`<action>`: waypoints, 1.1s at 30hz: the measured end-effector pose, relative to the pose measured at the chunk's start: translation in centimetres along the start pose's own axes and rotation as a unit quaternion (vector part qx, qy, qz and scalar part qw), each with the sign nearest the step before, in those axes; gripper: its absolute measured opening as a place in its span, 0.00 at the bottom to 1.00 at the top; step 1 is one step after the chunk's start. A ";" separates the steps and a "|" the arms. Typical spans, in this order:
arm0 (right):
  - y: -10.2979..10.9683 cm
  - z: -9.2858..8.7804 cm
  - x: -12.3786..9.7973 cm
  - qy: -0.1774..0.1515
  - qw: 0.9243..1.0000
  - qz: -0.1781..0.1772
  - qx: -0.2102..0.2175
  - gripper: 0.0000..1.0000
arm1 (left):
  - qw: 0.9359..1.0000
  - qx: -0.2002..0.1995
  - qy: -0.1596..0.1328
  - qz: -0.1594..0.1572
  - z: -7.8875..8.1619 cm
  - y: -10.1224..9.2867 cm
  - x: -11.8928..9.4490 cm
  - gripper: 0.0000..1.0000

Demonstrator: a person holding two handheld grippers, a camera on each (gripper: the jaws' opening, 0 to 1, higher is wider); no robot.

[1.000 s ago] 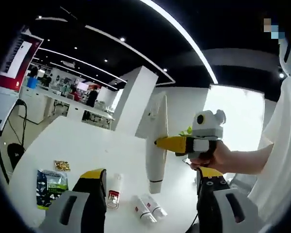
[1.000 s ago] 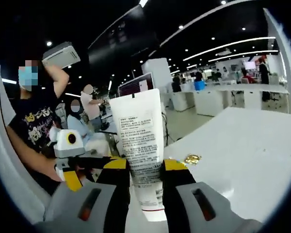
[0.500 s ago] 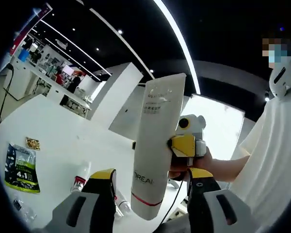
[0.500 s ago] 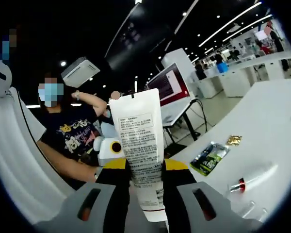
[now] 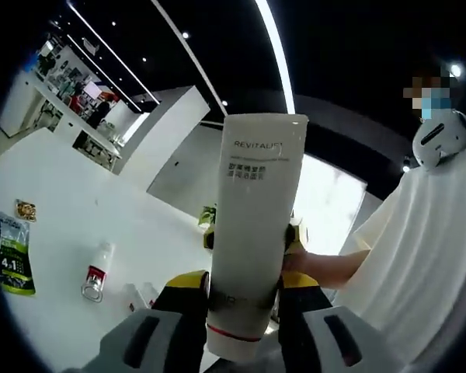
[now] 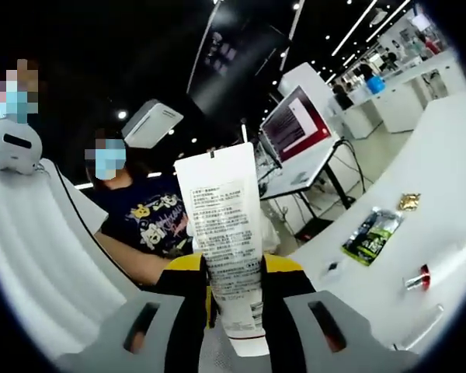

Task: Arrange the skincare products in the storage area until every visible bottle or jar stands upright without overlapping.

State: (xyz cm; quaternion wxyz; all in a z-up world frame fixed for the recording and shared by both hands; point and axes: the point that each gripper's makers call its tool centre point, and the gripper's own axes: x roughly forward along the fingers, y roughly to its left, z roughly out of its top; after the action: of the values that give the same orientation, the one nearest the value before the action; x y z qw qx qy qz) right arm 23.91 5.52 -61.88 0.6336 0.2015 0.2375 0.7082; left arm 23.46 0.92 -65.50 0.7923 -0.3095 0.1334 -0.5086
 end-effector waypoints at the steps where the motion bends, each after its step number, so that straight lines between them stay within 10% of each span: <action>1: 0.0 -0.1 0.0 0.001 1.000 0.001 0.003 0.24 | 1.000 -0.003 0.005 -0.001 -0.2 0.0 0.0 0.35; 18: -1.9 -0.9 0.9 -0.001 0.999 -0.049 0.000 0.28 | 0.997 -0.008 0.042 0.064 -1.1 1.7 -0.6 0.29; 26: -3.7 -1.8 1.7 0.037 0.989 -0.135 -0.050 0.30 | 0.984 0.040 0.081 0.151 -2.0 4.3 -1.3 0.28; 33: -4.8 0.3 1.8 -0.007 0.974 -0.225 -0.036 0.27 | 0.964 0.084 0.111 0.228 -2.5 6.2 -2.3 0.28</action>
State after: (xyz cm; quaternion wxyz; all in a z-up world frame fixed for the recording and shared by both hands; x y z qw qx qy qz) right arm 27.76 7.72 -64.50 0.7849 0.1248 0.2465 0.5546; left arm 25.61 3.93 -71.56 0.8905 -0.1443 0.2443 -0.3556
